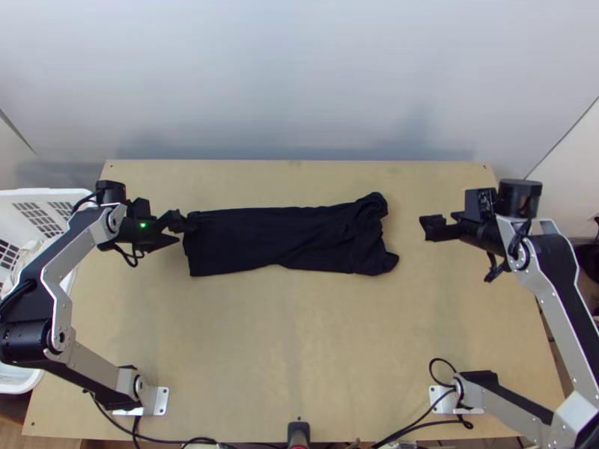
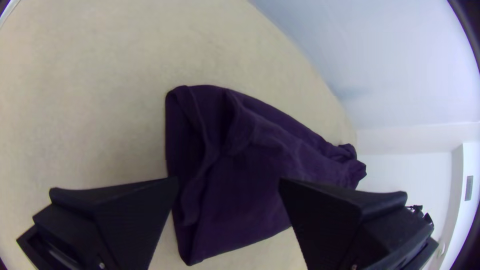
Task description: Fold the t-shirt
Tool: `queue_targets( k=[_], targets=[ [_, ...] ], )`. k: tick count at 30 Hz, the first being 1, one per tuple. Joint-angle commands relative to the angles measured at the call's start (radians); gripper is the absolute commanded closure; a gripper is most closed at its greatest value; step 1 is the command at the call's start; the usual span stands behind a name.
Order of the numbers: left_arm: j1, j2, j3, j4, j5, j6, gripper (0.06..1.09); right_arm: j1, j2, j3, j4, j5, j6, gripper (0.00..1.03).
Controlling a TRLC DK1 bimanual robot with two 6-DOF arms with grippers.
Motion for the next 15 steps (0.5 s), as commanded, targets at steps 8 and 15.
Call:
queue_targets(
  k=[8, 15],
  targets=[
    [-0.041, 0.048, -0.016, 0.071, -0.021, -0.005, 0.11, 0.036, -0.048, -0.010, -0.042, -0.012, 0.009, 0.04],
    [-0.074, 0.090, 0.010, 0.080, -0.021, -0.007, 0.11, 0.039, -0.048, -0.001, -0.060, -0.011, 0.016, 0.04]
  ],
)
